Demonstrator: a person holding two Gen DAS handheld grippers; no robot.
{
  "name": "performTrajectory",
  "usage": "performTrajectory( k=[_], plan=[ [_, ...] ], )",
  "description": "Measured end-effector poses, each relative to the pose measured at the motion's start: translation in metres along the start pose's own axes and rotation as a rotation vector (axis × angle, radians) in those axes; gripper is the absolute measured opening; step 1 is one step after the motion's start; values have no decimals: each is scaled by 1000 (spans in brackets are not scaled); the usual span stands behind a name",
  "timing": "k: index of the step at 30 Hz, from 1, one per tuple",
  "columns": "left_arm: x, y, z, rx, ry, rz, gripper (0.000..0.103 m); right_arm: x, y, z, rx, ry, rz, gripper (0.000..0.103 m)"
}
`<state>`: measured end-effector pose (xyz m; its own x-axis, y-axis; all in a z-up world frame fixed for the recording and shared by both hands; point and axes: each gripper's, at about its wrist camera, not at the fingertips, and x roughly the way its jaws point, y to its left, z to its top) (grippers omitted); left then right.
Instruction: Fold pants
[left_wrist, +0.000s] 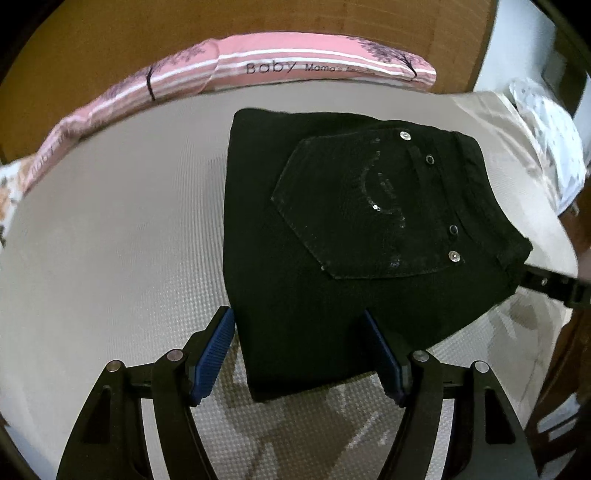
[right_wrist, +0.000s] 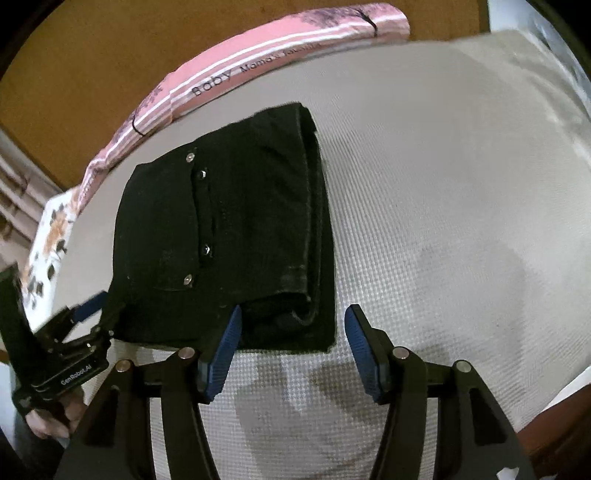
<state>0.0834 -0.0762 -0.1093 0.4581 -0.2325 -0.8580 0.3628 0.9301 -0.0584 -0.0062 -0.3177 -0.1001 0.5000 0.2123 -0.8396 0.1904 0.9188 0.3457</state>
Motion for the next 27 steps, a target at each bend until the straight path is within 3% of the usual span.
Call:
performTrajectory(
  k=[7,15,27],
  plan=[
    [2,2,-4,-28,1,-17,72,4,-5,-5,25,2,26,53],
    [0,24,3,-113,35,-136,72,-2,-15,-2,66,8,109,56],
    [4,54,8,-190,54,-158,72,-2,-28,24,95,-6,151,57]
  ],
)
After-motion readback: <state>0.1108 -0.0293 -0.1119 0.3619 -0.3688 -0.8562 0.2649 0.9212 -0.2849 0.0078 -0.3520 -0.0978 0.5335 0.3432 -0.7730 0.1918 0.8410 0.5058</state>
